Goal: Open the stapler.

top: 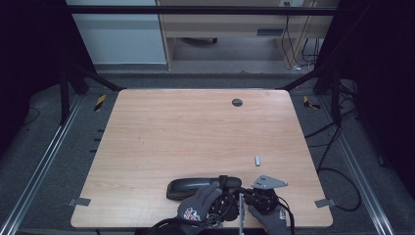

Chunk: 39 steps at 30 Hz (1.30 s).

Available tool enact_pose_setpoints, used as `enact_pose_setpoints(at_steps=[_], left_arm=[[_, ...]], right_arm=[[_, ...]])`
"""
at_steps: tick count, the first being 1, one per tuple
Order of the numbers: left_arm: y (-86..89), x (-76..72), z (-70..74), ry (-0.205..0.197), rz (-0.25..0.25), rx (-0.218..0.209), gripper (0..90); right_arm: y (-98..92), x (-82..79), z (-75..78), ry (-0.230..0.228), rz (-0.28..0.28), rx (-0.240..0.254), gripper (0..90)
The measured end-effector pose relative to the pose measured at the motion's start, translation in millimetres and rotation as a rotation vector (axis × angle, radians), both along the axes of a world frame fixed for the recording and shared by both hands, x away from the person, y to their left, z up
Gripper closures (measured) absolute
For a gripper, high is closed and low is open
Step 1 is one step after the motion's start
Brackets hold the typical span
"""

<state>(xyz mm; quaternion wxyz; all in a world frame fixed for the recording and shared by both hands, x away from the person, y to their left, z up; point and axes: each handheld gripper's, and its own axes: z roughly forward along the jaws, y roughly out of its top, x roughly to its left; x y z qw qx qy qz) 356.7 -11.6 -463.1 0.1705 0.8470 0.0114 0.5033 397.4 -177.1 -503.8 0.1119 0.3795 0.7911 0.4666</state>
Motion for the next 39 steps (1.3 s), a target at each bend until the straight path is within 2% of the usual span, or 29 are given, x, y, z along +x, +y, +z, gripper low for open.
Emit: enact_pose_setpoints(at_steps=[14,15,16,17,22,23,25,29,38,39], left_arm=[[0.8,-0.9,2.5,0.006,0.011,0.007,56.2],[1.1,-0.5,2.5,0.002,0.008,-0.014,56.3],[1.7,-0.7,4.2,0.005,0.013,-0.006,56.3],[2.6,-0.4,5.1,0.004,0.008,-0.027,56.3],[6.0,-0.7,11.6,0.010,0.015,-0.041,56.7],[7.4,-0.2,13.3,0.007,0.011,-0.059,56.8],[8.0,-0.7,15.4,0.013,0.018,-0.055,57.0],[12.0,-0.7,20.7,0.013,0.019,-0.080,57.3],[18.5,-0.8,30.5,0.008,0.024,-0.096,58.0],[19.9,-0.8,31.6,0.012,0.026,-0.114,58.0]], right_arm=[[7.0,1.1,-3.2,0.010,0.024,0.008,90.0],[7.1,0.9,-3.2,0.010,0.023,0.009,90.0],[7.1,0.8,-3.3,0.009,0.023,0.010,90.0],[6.7,0.8,-3.7,0.013,0.023,0.017,90.0],[6.3,0.8,-4.1,0.014,0.022,0.021,90.0],[6.4,0.9,-4.1,0.015,0.020,0.022,90.0],[6.4,0.8,-4.1,0.015,0.020,0.022,90.0],[6.3,0.9,-4.1,0.015,0.020,0.023,90.0],[6.2,1.2,-4.2,0.015,0.020,0.024,90.0],[6.2,1.1,-4.1,0.016,0.019,0.024,90.0]])
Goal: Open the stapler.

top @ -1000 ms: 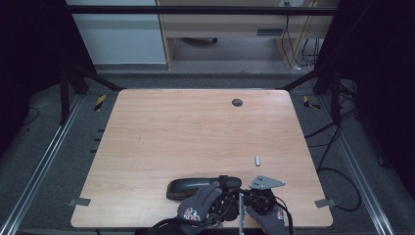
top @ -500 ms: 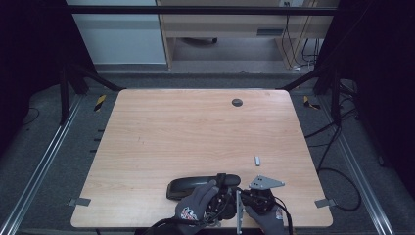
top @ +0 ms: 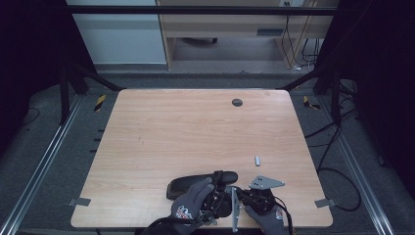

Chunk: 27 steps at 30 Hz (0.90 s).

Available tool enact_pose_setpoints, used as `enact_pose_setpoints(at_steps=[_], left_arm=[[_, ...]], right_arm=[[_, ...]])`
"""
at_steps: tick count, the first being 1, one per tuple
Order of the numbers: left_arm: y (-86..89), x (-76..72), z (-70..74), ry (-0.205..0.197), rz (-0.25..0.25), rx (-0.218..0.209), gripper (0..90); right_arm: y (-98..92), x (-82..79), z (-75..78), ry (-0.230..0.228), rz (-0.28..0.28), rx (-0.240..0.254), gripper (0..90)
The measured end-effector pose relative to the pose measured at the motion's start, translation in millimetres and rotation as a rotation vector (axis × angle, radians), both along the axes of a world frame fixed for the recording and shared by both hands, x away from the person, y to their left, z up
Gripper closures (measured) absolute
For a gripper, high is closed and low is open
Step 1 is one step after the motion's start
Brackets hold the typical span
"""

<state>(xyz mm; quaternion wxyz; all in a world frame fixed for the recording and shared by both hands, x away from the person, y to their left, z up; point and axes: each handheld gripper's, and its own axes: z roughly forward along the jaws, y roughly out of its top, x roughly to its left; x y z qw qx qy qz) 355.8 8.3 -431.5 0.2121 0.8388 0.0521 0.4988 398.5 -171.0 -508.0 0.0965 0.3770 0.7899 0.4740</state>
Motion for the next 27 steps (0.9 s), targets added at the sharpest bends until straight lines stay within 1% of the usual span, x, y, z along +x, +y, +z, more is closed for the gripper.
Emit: enact_pose_setpoints(at_steps=[3,4,5,6,7,8,11,16,27], left_arm=[[4.8,-0.1,5.5,0.001,0.002,-0.018,58.2],[4.8,-0.1,5.5,0.001,0.002,-0.018,58.3],[5.9,-0.5,6.0,0.005,0.006,-0.039,58.3],[7.0,-0.4,8.0,0.000,0.006,-0.028,58.4],[7.8,-0.8,7.8,0.005,0.008,-0.051,58.4],[9.2,-0.7,10.1,0.000,0.006,-0.046,58.5],[11.9,-1.2,13.3,-0.004,0.009,-0.056,58.7],[17.7,-1.5,19.2,0.002,0.023,-0.094,58.8],[29.6,-0.6,29.7,0.012,0.032,-0.148,58.8]], right_arm=[[-0.4,0.0,0.1,-0.002,-0.003,-0.004,90.0],[-0.4,0.0,0.1,-0.002,-0.003,-0.004,90.0],[-0.3,0.0,0.2,-0.001,-0.004,-0.003,90.0],[-0.3,-0.1,0.2,0.000,-0.004,-0.001,90.0],[-0.3,-0.1,0.2,0.000,-0.004,-0.001,90.0],[-0.2,-0.1,0.2,0.000,-0.004,-0.001,90.0],[-0.4,0.0,0.3,0.002,-0.005,-0.002,90.0],[-0.5,0.2,0.1,0.004,-0.005,0.002,90.0],[-1.3,0.6,-0.2,0.005,0.002,0.005,90.0]])
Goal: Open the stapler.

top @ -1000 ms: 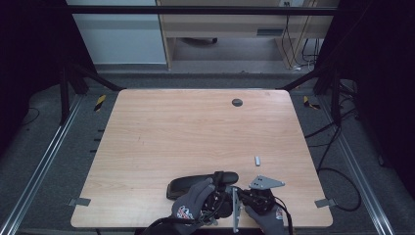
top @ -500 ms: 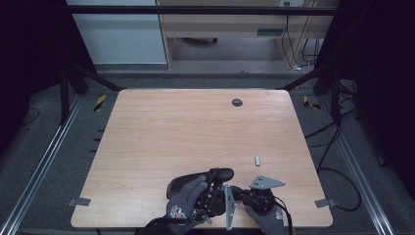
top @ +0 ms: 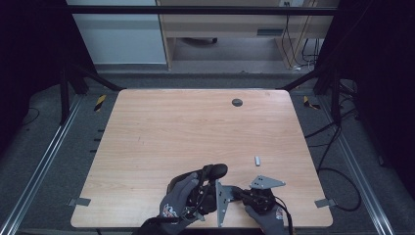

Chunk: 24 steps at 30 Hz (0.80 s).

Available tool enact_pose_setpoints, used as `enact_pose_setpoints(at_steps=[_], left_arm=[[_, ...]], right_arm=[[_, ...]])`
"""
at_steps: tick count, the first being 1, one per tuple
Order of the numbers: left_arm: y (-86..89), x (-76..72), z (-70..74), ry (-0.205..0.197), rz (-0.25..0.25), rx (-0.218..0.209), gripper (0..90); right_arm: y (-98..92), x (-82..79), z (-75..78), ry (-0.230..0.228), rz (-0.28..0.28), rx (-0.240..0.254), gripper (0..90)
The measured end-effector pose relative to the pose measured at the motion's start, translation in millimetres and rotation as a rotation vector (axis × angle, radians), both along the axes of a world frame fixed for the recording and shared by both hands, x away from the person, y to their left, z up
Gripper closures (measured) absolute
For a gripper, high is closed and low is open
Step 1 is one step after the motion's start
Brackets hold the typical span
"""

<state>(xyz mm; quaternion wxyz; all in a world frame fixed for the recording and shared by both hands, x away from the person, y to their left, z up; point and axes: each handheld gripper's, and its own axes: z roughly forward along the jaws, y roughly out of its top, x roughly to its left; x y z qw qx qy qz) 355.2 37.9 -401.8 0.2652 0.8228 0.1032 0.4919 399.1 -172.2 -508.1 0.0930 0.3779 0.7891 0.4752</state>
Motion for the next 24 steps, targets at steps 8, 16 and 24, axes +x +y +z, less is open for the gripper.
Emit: enact_pose_setpoints(at_steps=[8,16,24], left_arm=[[9.2,1.1,7.0,0.015,0.007,-0.052,58.7],[25.5,2.4,16.2,0.035,0.013,-0.131,58.6],[37.8,3.1,22.2,0.053,0.020,-0.186,58.5]], right_arm=[[0.2,-0.4,0.5,0.002,-0.002,-0.006,90.0],[0.2,-0.2,0.6,0.004,-0.001,-0.005,90.0],[0.5,-0.1,0.6,0.007,0.001,-0.002,90.0]])
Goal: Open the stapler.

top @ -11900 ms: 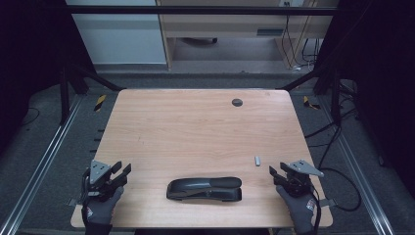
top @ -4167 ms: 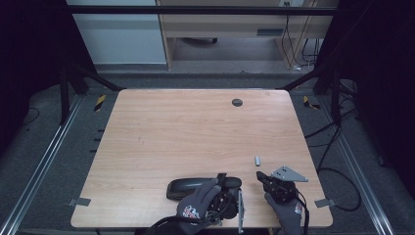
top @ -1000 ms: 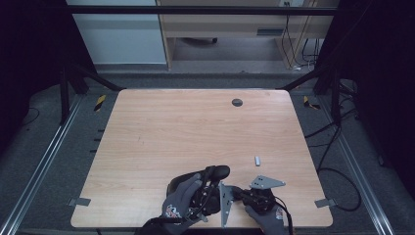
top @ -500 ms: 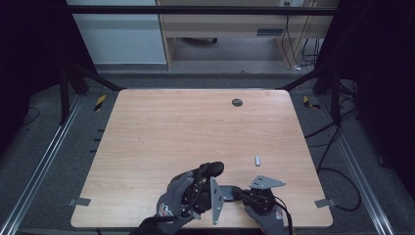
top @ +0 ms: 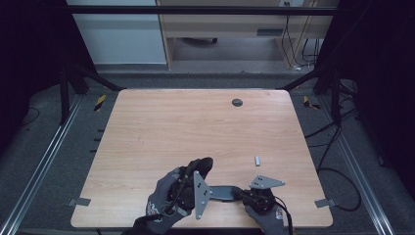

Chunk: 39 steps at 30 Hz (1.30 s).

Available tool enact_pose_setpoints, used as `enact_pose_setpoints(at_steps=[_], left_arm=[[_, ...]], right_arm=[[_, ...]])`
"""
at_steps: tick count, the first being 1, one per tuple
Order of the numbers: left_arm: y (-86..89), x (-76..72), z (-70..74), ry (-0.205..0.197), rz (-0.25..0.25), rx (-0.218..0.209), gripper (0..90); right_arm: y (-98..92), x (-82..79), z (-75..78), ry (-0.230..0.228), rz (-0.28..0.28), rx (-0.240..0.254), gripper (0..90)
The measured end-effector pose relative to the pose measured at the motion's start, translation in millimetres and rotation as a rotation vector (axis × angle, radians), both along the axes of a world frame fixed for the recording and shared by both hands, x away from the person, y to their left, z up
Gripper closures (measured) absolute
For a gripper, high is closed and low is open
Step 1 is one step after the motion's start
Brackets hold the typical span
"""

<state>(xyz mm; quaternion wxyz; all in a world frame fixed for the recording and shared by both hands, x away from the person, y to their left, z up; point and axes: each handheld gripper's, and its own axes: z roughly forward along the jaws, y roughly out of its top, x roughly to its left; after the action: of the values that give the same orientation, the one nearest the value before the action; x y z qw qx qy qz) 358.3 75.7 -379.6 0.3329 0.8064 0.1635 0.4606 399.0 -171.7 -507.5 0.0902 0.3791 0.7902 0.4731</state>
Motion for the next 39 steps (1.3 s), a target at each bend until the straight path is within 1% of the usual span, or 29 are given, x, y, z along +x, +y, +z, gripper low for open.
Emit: enact_pose_setpoints(at_steps=[5,7,8,13,17,21,27,28,36,39], left_arm=[[6.0,0.7,2.9,0.012,0.005,-0.026,58.4],[9.8,0.6,4.1,0.014,0.009,-0.047,58.5],[9.8,0.6,4.1,0.014,0.009,-0.047,58.5],[17.3,0.6,6.5,0.025,0.013,-0.079,58.5],[21.8,0.6,7.4,0.028,0.012,-0.101,58.4],[27.4,0.4,8.9,0.029,0.021,-0.120,58.4],[38.5,0.3,11.1,0.035,0.031,-0.161,58.3],[38.5,0.3,11.1,0.035,0.031,-0.161,58.3],[50.7,0.2,12.2,0.038,0.036,-0.208,58.3],[53.2,0.1,12.4,0.039,0.037,-0.216,58.2]], right_arm=[[0.1,0.1,0.1,0.004,-0.001,0.001,90.0],[0.0,0.2,0.1,0.004,0.000,0.002,90.0],[0.0,0.2,0.1,0.004,0.000,0.002,90.0],[0.1,0.1,0.1,0.007,0.000,0.004,90.0],[0.2,0.0,0.1,0.009,0.000,0.005,90.0],[0.2,0.0,0.1,0.010,0.002,0.006,90.0],[0.3,0.0,0.0,0.013,0.005,0.008,90.0],[0.3,0.0,0.0,0.013,0.005,0.008,90.0],[0.7,0.0,-0.2,0.015,0.007,0.010,90.0],[0.7,0.1,-0.2,0.016,0.009,0.011,90.0]])
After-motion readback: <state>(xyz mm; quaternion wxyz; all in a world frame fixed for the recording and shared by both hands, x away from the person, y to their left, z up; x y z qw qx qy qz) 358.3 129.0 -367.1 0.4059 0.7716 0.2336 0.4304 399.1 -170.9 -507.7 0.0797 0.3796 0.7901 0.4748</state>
